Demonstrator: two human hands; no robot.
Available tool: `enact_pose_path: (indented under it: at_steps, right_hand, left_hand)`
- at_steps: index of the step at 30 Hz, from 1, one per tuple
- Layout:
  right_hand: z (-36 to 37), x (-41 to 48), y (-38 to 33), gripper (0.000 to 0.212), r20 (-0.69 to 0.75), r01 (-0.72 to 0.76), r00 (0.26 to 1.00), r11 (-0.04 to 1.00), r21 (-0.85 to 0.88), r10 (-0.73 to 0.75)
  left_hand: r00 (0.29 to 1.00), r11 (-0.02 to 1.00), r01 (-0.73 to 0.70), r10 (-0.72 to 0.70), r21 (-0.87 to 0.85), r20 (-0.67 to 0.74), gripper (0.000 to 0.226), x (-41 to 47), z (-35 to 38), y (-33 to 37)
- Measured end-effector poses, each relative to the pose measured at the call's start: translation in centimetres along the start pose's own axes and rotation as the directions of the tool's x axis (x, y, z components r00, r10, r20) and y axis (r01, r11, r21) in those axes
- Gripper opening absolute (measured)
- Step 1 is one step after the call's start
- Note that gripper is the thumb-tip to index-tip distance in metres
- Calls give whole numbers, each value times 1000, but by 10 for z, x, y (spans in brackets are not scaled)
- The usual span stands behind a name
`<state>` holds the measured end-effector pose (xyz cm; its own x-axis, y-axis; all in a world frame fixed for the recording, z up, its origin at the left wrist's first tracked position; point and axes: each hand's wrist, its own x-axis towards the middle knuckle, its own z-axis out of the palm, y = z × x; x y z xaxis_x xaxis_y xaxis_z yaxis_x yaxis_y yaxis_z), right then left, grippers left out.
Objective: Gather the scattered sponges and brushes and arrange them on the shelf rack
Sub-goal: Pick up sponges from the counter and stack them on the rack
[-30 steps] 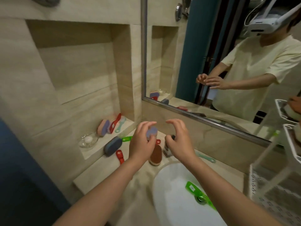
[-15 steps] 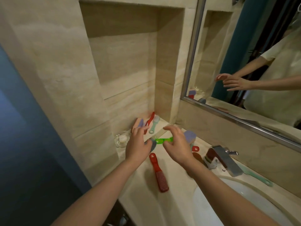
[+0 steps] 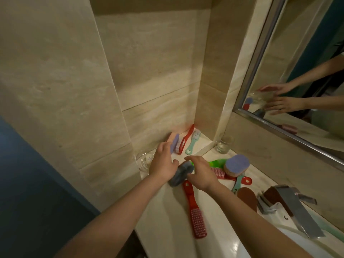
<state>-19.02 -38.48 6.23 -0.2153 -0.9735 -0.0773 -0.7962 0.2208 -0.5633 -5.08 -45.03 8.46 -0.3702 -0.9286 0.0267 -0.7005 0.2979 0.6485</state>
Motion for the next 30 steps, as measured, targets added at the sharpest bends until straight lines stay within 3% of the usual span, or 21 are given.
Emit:
enact_pose_path:
  at_steps: [15, 20, 26, 30]
  right_hand:
    - [41, 37, 39, 50, 85, 115, 991, 988, -103, -107]
    - [41, 35, 39, 39, 7, 144, 989, 977, -160, -145]
    - [31, 29, 37, 37, 13, 146, 989, 953, -265, -148]
    - [19, 22, 39, 26, -31, 89, 995, 978, -188, -96]
  left_hand:
    - [996, 969, 82, -69, 232, -64, 62, 59, 26, -16]
    - [992, 964, 117, -102, 238, -72, 63, 62, 31, -17]
    - [987, 956, 152, -131, 252, -96, 63, 63, 30, -12]
    - [974, 963, 187, -155, 192, -168, 68, 57, 26, -3]
